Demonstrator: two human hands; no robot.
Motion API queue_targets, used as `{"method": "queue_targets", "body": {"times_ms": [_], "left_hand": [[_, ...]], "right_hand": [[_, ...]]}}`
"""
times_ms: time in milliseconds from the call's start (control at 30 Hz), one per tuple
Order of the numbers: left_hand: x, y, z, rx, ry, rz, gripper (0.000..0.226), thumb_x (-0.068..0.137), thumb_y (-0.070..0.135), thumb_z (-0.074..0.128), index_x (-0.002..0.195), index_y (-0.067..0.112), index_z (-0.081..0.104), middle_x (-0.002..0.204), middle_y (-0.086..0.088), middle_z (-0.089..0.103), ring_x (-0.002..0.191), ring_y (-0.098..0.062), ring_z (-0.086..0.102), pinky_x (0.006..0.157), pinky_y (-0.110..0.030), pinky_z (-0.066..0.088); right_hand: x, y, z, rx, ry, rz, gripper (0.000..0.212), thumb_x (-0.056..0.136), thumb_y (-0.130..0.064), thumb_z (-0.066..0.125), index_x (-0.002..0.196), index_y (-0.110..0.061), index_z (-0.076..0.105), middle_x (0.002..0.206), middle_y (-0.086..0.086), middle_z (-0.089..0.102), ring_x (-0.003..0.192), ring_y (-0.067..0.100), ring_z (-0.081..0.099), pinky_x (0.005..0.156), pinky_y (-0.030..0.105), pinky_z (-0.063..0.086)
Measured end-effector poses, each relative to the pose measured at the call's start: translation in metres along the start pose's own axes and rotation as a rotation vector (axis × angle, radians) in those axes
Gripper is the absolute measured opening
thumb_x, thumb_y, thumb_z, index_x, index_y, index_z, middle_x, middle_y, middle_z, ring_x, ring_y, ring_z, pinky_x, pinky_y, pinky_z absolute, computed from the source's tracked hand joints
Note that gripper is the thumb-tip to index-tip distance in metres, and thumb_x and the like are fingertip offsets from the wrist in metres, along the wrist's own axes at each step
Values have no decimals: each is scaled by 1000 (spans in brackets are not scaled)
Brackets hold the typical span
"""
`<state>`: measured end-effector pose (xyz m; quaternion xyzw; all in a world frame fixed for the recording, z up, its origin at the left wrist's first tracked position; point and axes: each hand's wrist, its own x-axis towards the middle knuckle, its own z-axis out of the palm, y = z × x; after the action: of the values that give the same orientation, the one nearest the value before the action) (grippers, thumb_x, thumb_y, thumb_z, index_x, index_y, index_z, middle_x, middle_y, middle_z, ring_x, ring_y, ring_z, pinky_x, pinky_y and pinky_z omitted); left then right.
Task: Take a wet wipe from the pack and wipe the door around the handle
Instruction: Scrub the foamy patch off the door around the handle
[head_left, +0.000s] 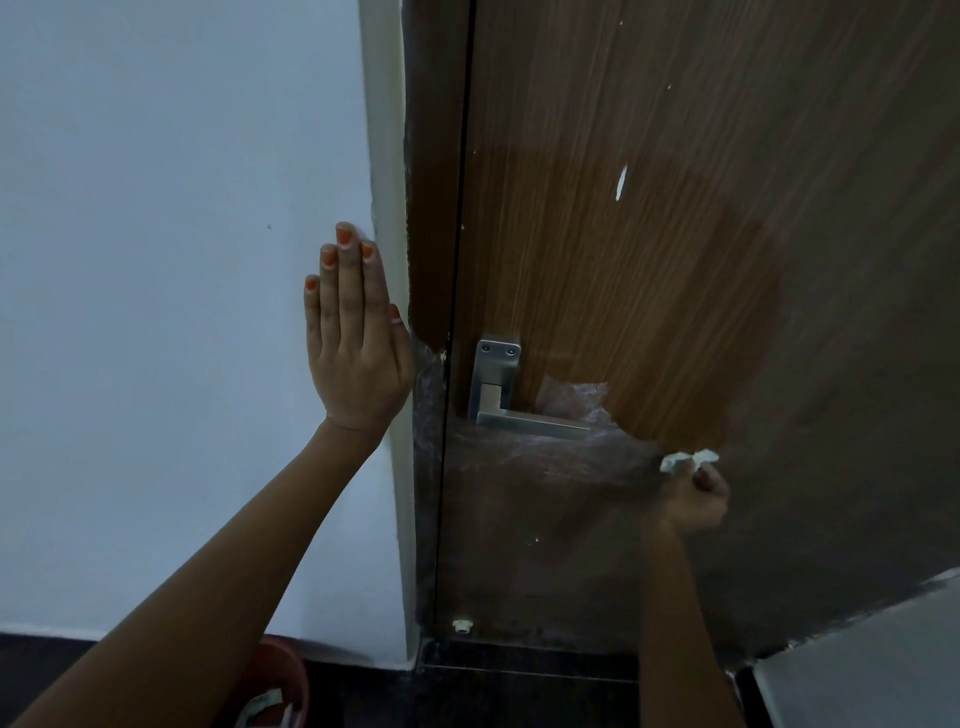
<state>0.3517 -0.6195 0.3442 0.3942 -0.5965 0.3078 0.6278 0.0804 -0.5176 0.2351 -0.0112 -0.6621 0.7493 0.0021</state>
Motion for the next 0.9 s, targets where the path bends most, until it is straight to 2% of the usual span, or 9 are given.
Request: {"method": "queue_targets", "body": {"times_ms": [133,300,433,533,600,667,767,833,900], "left_hand": [[0,0,0,-3,-2,-3,38,104,16,23,133,-6,35,127,-32,52,145,-10,1,119,-29,7],[-3,-2,1,3,-2,9,38,104,16,22,133,-6,34,127,-32,52,145,-10,1,119,-29,8],[-3,-1,0,0,1,14,38,104,16,23,133,-6,34,126,-32,53,145,-10,1,119,-29,8],[-2,-1,-1,-7,-1,39,45,104,15,23,147,1,21,140,-25,42,145,-11,1,119,-30,8],[-2,-1,-2,-6,-9,88,52,104,16,23,152,13,4,157,-6,11,146,-11,0,119,-30,7],[-2,-2,-2,-14,-20,109,53,104,16,22,152,17,-1,158,7,-6,146,-10,-1,120,-29,6],[-3,-3,-1,-34,-10,102,53,104,17,22,152,17,-1,158,8,-8,146,-11,-1,120,-29,6],[-4,-4,-1,-47,-9,102,53,105,17,22,152,17,-1,158,8,-7,146,-11,-1,120,-29,6],[-4,-3,-1,-62,-17,96,53,104,17,22,152,17,-1,158,8,-8,146,-11,-1,120,-29,6]], "right_hand": [[-17,0,2,-38,-99,-118,24,84,2,60,106,11,59,105,29,63,94,36,62,66,6,41],[-46,-18,13,-88,-357,-681,12,86,2,59,98,6,62,99,19,60,89,18,57,78,7,42],[-64,-7,9,-444,-627,-991,27,71,14,68,96,4,65,102,23,63,96,35,60,80,32,44],[-58,-13,7,-418,-625,-983,29,71,14,69,98,2,66,102,23,62,94,37,61,77,37,50],[-52,-27,14,-289,-539,-901,23,79,8,65,101,2,66,103,23,60,95,34,58,81,32,47],[-51,-39,22,-250,-491,-959,17,85,-2,59,100,2,65,101,22,60,95,32,55,83,24,42],[-53,-41,25,-366,-578,-1183,24,77,3,59,100,1,65,99,22,62,95,26,47,70,32,49],[-53,-31,20,-456,-671,-1295,49,55,20,71,101,2,66,98,21,65,95,22,43,72,41,52],[-47,-21,15,-520,-730,-1327,58,46,22,77,100,1,67,97,19,67,94,20,42,78,43,51]]}}
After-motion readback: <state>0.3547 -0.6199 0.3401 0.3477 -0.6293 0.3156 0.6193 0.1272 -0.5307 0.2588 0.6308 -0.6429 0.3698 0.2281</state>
